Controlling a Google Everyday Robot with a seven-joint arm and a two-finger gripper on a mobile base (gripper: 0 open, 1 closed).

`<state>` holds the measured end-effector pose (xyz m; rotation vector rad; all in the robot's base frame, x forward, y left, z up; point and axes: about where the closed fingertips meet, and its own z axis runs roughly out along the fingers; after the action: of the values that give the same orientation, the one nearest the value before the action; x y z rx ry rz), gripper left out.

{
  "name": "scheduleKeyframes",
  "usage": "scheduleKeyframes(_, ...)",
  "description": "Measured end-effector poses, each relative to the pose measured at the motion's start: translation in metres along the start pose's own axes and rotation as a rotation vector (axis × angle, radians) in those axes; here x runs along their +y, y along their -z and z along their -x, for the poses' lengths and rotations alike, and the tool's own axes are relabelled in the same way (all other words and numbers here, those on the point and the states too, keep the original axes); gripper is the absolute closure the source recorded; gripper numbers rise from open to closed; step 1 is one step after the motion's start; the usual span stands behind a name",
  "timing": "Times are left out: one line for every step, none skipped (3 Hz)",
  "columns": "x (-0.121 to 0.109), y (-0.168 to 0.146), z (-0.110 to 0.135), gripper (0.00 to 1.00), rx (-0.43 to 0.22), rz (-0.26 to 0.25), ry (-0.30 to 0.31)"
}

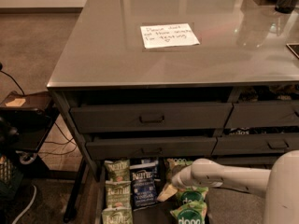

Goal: Pick blue chip bag from bottom drawer and place on counter

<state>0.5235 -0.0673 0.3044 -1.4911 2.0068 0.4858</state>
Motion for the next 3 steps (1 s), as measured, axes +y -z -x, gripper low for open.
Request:
scheduleKeyframes(0.009, -0.038, -0.004, 0.00, -0.074, 0.035, -0.033)
scheduleKeyframes(0.013, -0.044, -0.008, 0.00, -0.073, 0.041, -0.041)
scheduleKeyframes(0.022, -0.061, -0.014, 0.00, -0.073, 0.065, -0.042)
